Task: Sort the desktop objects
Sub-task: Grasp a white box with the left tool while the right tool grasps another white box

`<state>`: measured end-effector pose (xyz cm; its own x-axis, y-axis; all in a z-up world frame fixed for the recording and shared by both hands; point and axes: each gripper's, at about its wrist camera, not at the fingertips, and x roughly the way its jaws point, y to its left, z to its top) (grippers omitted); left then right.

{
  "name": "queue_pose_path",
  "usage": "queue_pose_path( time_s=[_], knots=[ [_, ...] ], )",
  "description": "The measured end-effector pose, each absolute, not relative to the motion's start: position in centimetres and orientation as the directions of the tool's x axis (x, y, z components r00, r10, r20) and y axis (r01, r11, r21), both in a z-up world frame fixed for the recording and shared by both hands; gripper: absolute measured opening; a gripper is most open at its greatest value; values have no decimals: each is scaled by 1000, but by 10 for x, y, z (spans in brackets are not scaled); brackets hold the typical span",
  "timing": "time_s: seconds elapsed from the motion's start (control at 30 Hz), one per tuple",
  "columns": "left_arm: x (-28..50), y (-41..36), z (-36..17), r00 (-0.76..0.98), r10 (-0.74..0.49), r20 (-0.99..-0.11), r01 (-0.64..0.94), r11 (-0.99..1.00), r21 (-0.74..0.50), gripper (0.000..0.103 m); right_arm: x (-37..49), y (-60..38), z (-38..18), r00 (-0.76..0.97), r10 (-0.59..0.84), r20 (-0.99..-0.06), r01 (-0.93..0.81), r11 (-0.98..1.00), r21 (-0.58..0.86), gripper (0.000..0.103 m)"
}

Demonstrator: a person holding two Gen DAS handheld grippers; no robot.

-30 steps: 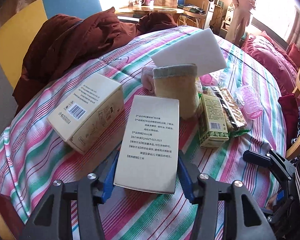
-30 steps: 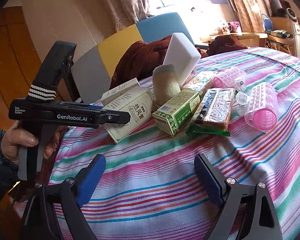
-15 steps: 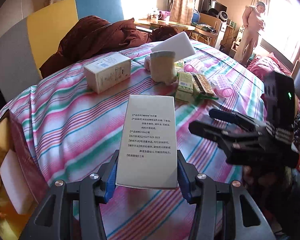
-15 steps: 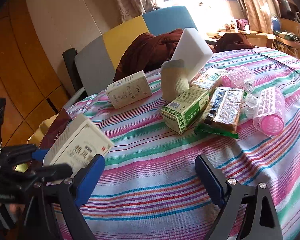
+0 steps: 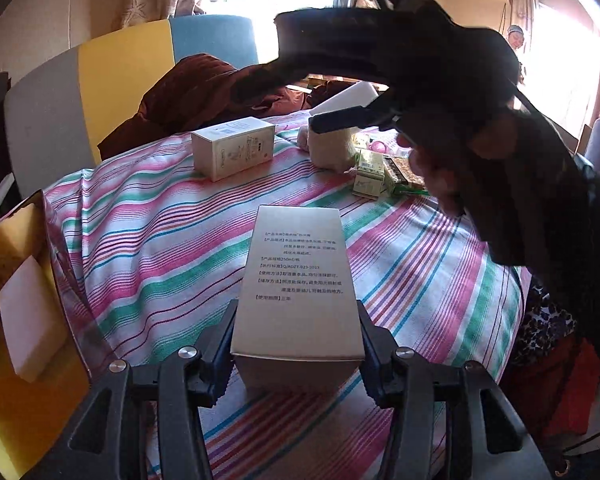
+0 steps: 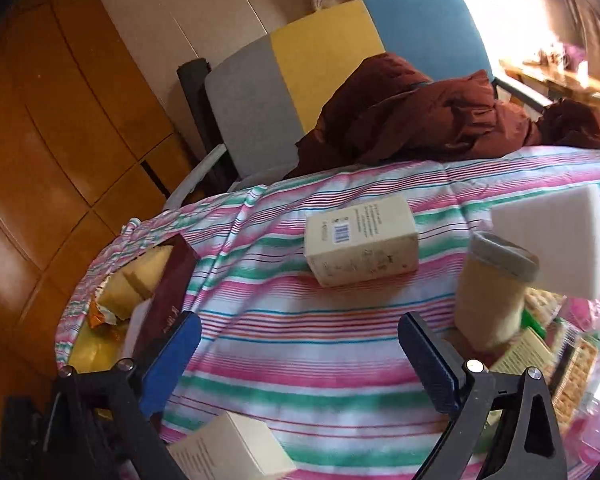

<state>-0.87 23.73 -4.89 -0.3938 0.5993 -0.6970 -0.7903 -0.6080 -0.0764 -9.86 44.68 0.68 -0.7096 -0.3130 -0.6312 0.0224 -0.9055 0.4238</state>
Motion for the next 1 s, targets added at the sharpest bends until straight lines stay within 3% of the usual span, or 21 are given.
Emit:
queue_pose_path(
  time_s=[0.2,0.5,0.57,0.63,0.8,0.93,1.0],
  knots=[
    [-21,233,-69,-332,669,-665,-785,-587,-198,61,-162,419,26,-669,-227,-707,63,-966,251,103],
    [-19,233,-72,-326,690,-647,-791,-574,-214,63,-257,399,5,-528,-136,-838,115,-989,88,103],
    [-19,233,-73,-325,693,-644,-791,-573,-217,63,-265,398,-2,-489,-133,-862,141,-987,73,98],
    [-20,233,-73,-324,696,-641,-791,-571,-220,64,-262,395,-8,-450,-115,-886,182,-983,35,83],
    [-20,232,-75,-322,703,-634,-790,-568,-228,64,-231,387,-16,-382,-34,-924,313,-945,-95,65],
    [-20,231,-75,-320,706,-631,-789,-568,-236,64,-211,396,-10,-396,-54,-917,318,-945,-81,67],
    [-21,230,-76,-318,709,-630,-787,-567,-241,65,-204,404,-4,-407,-80,-910,287,-957,-44,75]
  ],
)
